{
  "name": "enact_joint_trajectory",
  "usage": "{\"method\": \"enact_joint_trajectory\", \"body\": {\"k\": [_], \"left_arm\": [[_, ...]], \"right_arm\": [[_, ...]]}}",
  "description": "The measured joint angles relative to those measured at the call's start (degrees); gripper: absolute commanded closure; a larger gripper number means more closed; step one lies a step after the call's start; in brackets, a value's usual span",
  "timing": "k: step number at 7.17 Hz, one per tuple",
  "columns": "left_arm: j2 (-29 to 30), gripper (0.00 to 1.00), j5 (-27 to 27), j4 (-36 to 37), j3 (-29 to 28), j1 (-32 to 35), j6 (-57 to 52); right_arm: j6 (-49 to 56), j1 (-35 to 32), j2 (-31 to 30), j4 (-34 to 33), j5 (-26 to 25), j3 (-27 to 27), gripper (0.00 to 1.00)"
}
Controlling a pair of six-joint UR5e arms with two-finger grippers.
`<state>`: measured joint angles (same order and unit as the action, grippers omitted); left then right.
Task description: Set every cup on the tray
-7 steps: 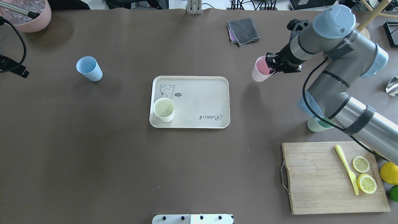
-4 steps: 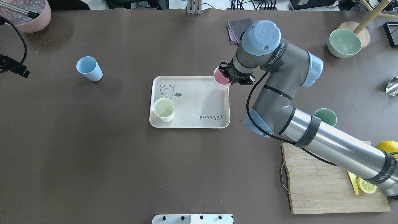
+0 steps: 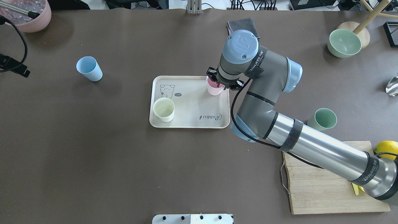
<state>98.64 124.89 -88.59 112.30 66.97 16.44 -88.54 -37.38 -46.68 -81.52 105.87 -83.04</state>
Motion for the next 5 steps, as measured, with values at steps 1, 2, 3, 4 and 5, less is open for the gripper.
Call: {"method": "enact_joint_trajectory", "body": {"k": [1,2,3,4,5], "left_arm": [[0.2,0.02,0.0,0.0,-0.2,-0.03,-0.16],[1.24,0.02,0.02,0.04,-1.24,-0.09,-0.27],[3.92,0.02,0.06,0.09,-4.25,-0.14,-0.16],[7.45,0.02,0.08,0.1,-8.45,-0.16,0.25],[11.24,0.02,0.19,-0.09,-12.98,-0.2,1.46]], "right_arm": [[0.99,-0.65,0.3,-0.2,0.46,-0.31,0.0],[2.59,-2.62,0.13,-1.13,2.44,-1.49,0.0],[5.89,-5.4,-0.84,-3.86,5.38,-4.26,0.0],[10.32,-8.01,-2.94,-7.53,7.75,-8.71,0.0],[15.48,-10.99,-6.93,-10.77,10.17,-14.7,0.0]]}}
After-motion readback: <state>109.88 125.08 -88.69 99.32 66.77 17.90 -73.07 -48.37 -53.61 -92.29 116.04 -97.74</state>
